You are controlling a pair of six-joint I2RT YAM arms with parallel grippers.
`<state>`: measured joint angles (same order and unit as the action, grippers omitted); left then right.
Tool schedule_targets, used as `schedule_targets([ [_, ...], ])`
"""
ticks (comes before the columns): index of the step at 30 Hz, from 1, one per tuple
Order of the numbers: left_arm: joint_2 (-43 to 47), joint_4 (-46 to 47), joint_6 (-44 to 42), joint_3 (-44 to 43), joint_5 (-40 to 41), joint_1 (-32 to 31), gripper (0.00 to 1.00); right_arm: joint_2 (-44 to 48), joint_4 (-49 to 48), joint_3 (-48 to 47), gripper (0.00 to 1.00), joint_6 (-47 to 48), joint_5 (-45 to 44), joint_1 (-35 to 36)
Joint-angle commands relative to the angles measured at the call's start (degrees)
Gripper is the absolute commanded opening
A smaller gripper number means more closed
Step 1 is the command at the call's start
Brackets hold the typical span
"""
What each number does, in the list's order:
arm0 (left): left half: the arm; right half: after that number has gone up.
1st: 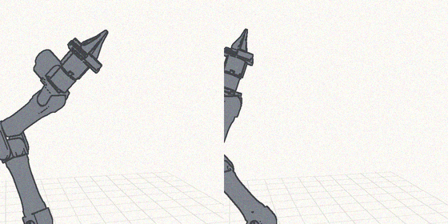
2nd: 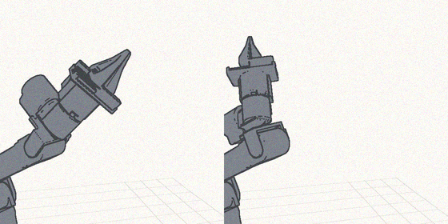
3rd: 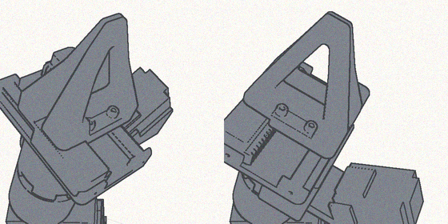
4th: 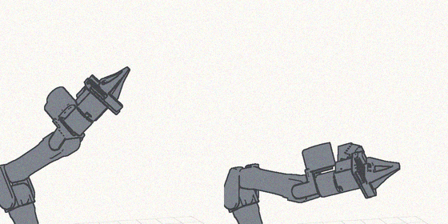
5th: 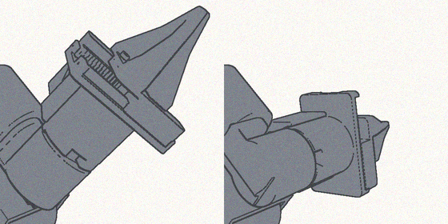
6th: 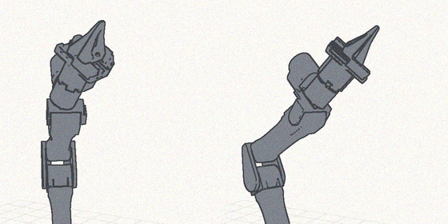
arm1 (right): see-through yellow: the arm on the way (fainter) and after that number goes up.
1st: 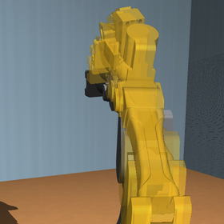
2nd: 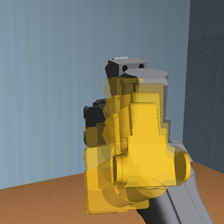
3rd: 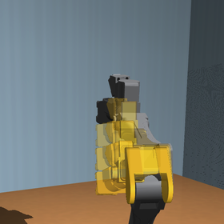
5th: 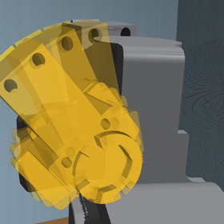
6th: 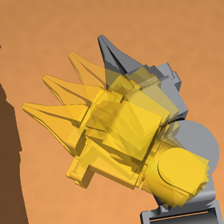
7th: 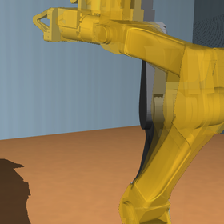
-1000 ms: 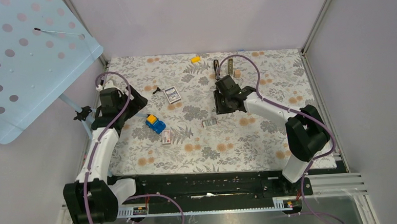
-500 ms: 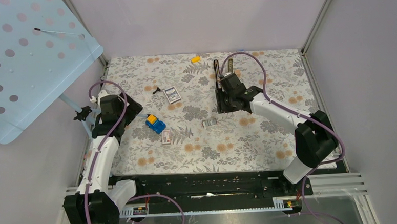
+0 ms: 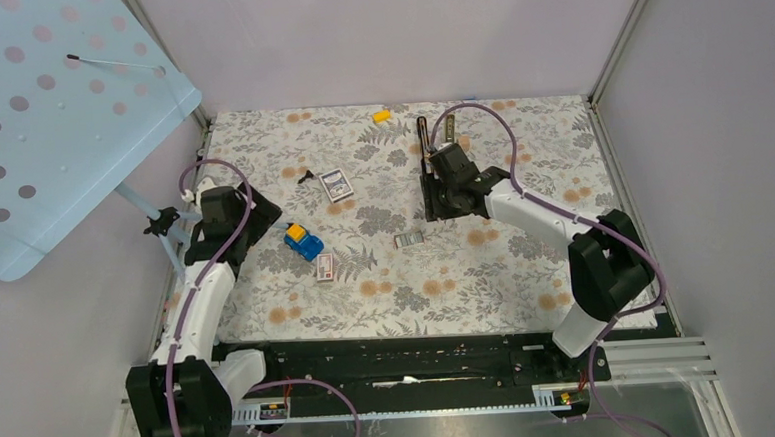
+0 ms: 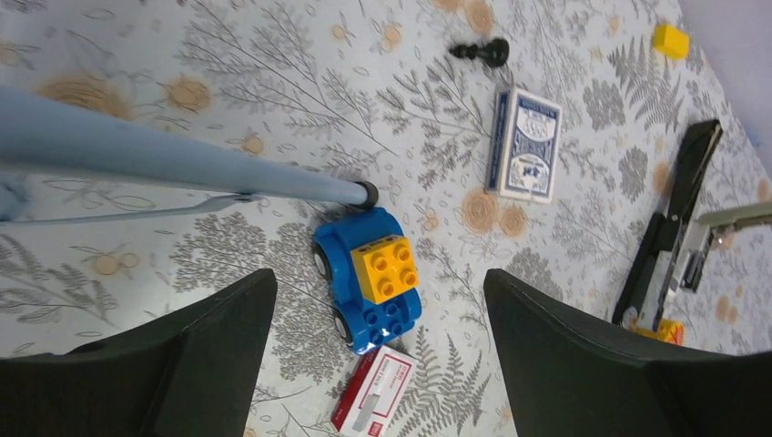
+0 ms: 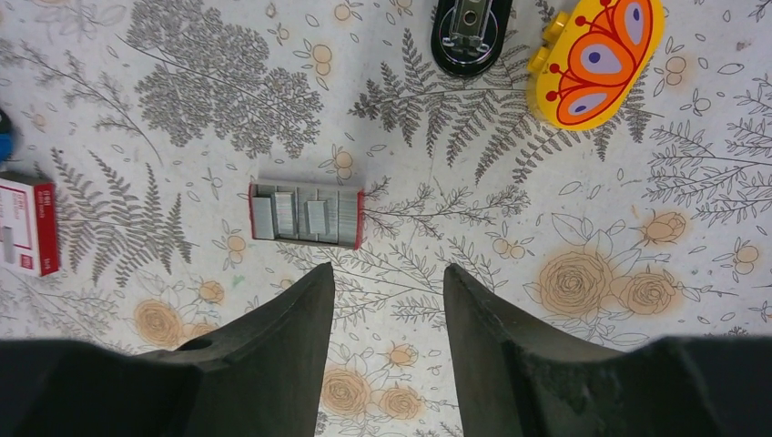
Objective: Unload the staples from the stapler
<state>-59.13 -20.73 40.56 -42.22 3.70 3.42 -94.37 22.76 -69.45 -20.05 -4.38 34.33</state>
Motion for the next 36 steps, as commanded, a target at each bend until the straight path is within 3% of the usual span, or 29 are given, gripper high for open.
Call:
schedule_targets([
  [1,-2.7,5.8,-0.8,0.7,-7.8,-0.9,0.89,-0.6,-0.4,-1.4,0.55,2.1,0.4,-0.5],
  [7,-8.3,5.6,-3.7,0.3,-11.0,-4.6,0.89,2.7,-0.1,0.6,0.58,2.3,0.2,-0.7],
  [16,-13.7,3.4,-3.9,0.1,-8.2,-14.5,0.89,6.6,-1.5,4.1,0.61,2.4,-1.3,-1.3],
  [36,-16.1,0.9,-0.9,3.0,-3.9,-21.9,0.89,9.6,-3.2,8.5,0.63,2.6,-1.8,-2.2],
])
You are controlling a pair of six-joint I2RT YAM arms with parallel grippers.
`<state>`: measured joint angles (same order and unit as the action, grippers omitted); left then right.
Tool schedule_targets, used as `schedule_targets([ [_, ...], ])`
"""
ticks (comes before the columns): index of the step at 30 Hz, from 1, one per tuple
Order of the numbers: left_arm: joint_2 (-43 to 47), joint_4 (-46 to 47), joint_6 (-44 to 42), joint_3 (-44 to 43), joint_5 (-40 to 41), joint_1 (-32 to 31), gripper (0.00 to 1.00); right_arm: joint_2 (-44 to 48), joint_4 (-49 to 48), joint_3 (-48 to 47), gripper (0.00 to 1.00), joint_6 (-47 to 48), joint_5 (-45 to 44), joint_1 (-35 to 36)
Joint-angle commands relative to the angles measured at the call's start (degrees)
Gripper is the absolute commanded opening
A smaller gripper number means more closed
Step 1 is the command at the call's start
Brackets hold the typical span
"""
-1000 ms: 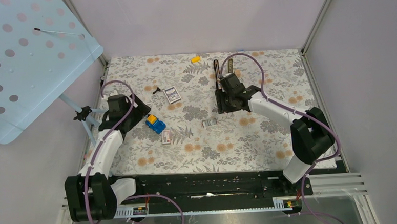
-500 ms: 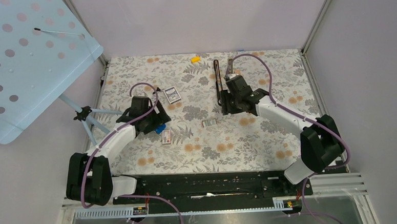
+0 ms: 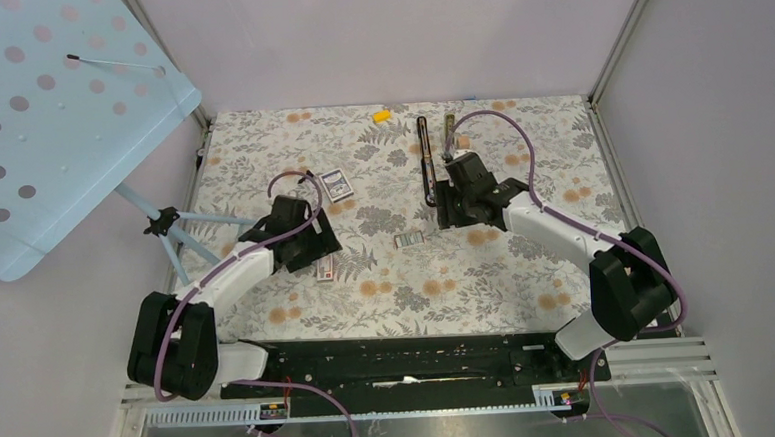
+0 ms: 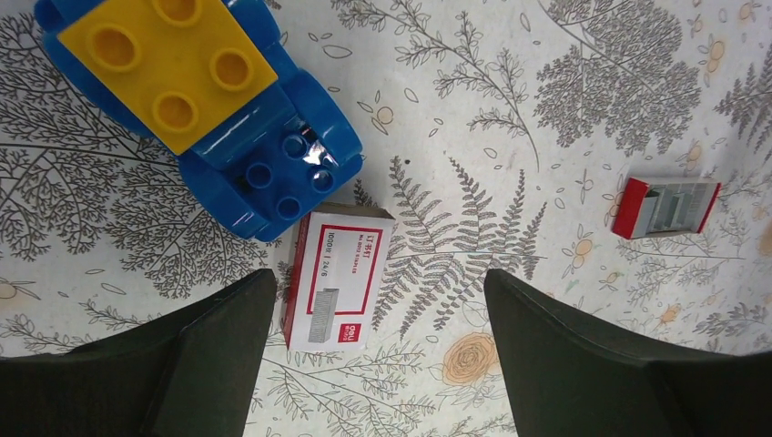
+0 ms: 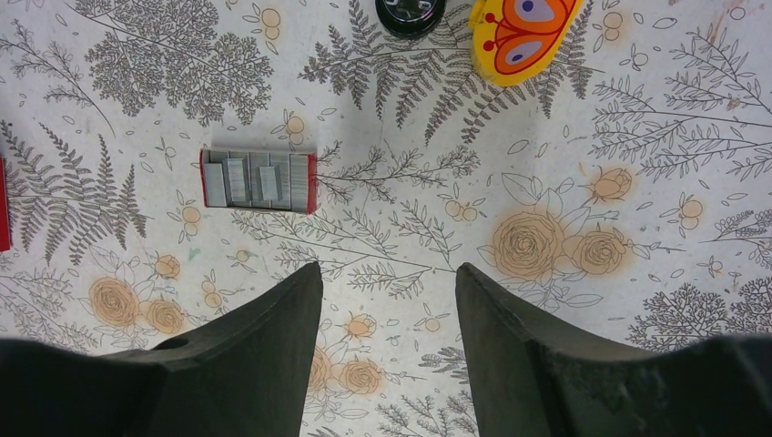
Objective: Unload the staples from the stapler
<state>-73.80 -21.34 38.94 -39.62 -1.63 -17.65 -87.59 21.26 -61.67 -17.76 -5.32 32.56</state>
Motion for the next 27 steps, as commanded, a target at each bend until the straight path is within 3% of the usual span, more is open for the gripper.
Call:
schedule_targets([
  [1,-2.0,1.9,0.6,0.4,1.4,-1.1,0.89,2.9,-1.7,0.9,0.63,0.4,-0.9,-0.4],
  [27,-15.5,8.0,-4.3,-5.6,-2.5,-11.3,0.88,3.3,-1.2,1.6,0.64,1.5,-3.2,-1.1],
])
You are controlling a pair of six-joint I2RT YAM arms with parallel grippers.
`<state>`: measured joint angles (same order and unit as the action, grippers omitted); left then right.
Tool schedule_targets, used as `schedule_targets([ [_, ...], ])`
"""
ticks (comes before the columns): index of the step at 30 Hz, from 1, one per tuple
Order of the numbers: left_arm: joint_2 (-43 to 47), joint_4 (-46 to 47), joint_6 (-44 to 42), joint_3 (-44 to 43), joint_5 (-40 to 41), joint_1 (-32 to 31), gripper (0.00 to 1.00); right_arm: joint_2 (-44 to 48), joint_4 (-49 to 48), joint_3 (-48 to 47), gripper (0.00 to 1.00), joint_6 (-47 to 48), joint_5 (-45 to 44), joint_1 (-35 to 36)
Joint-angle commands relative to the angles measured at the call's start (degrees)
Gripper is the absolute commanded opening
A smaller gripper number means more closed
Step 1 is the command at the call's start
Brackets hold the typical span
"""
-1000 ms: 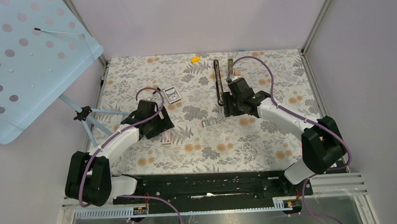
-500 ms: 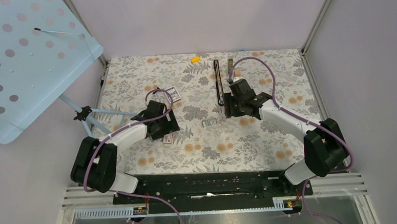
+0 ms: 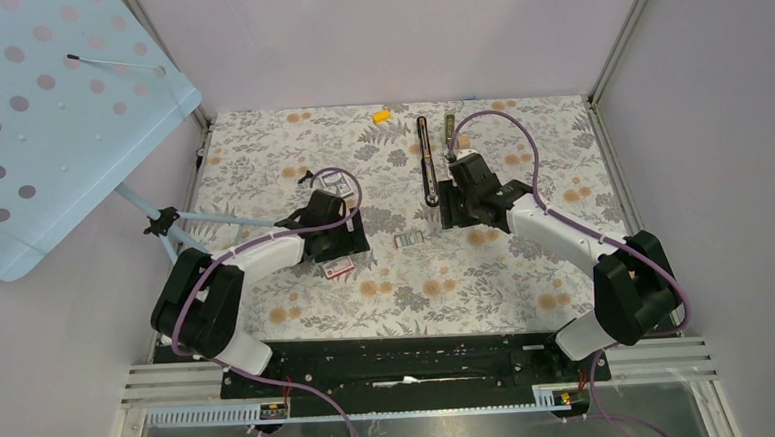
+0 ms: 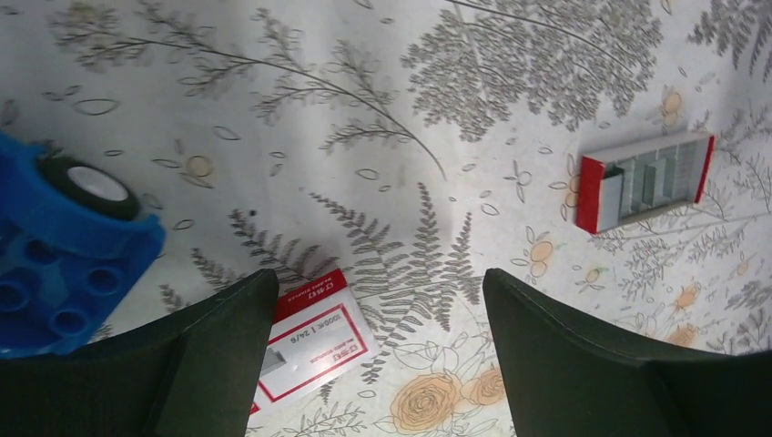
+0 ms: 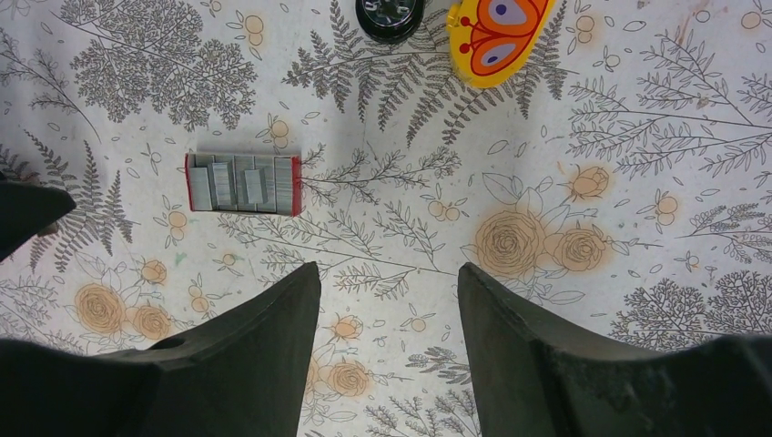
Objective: Unload the staples from the stapler
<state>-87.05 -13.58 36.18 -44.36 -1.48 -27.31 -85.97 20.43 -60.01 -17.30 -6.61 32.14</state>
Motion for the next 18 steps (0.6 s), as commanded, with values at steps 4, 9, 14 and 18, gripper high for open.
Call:
schedule_targets([
  [4,-2.9,0.4,-2.2,-1.6,-3.2,-3.3,0.87,1.8,-0.3,0.1,0.64,1.1,-1.9,-0.7],
  [9,-1.0,-0.4,-1.9,-3.8,-0.6,-3.6,0.87,1.5,-0.8,0.1,0.64,1.6,-1.6,-0.9],
  [14,2.0,-3.1,-1.9,-11.3,3.3,-3.5,0.89,1.3,-3.3,0.4,0.67,7.5,0.5,-1.0],
  [18,5.9,-4.7,-2.1,-15.4,5.8,-3.2,0.92,3.7,-10.1,3.4,0.80,13.2,3.0,-1.3],
])
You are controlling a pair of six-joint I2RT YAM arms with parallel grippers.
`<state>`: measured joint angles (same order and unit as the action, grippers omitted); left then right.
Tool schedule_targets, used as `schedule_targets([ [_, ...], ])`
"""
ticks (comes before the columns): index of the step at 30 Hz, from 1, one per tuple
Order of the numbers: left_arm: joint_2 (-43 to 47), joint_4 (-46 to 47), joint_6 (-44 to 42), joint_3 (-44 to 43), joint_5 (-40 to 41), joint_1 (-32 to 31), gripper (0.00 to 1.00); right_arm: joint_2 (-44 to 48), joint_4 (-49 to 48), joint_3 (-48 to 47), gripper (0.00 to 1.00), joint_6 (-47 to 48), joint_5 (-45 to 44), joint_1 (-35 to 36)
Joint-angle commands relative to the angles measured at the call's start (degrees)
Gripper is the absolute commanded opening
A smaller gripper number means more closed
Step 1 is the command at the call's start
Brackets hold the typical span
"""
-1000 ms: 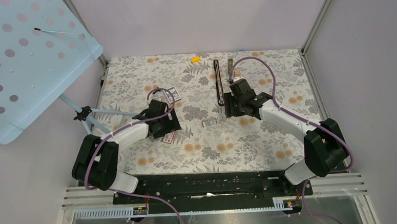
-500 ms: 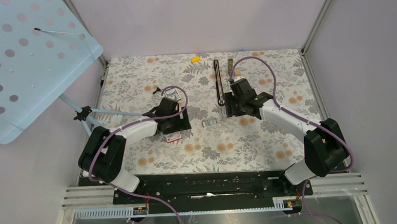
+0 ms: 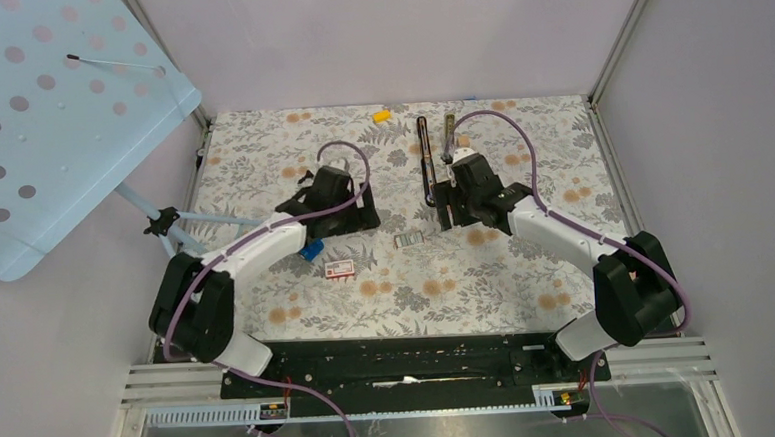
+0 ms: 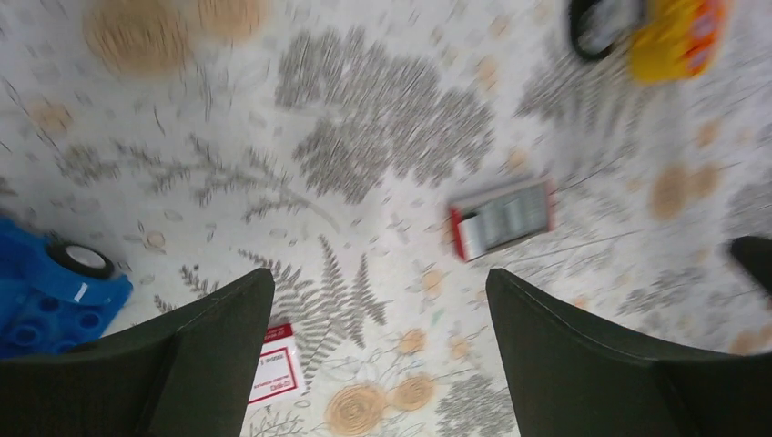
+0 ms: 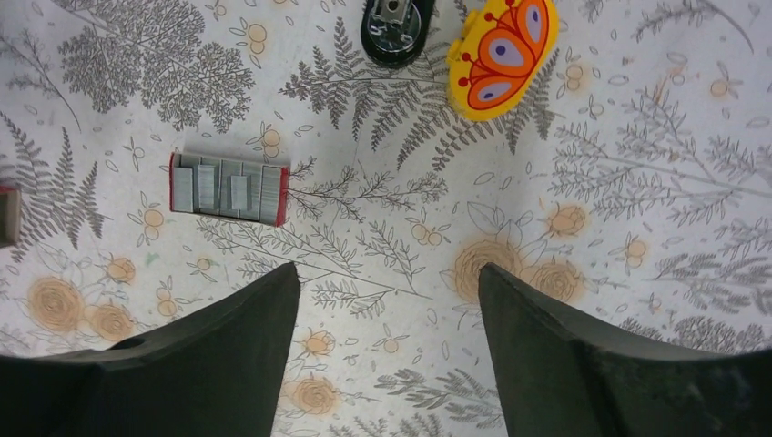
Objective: Unload the staples from the stapler
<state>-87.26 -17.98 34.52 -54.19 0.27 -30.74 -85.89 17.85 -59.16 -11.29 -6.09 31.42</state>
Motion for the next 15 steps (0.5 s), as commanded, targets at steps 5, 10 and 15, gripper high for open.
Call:
schedule_targets([
  [5,12.3,-1.8,1.7,-2.2,3.3,5.1,0.93,6.6,-22.1,6.7,0.94,13.5,11.6,-1.2],
  [10,21.4,-1.8,4.4,6.8,-1.2,13.2,0.94,6.7,-35.9,12.3,0.97,26.4,31.7,-2.5],
  [15,25.8,-2.1,5.7,13.4,-4.8,16.8,0.94,2.3,-22.7,9.1,1.00,56.6,52.5,-3.3],
])
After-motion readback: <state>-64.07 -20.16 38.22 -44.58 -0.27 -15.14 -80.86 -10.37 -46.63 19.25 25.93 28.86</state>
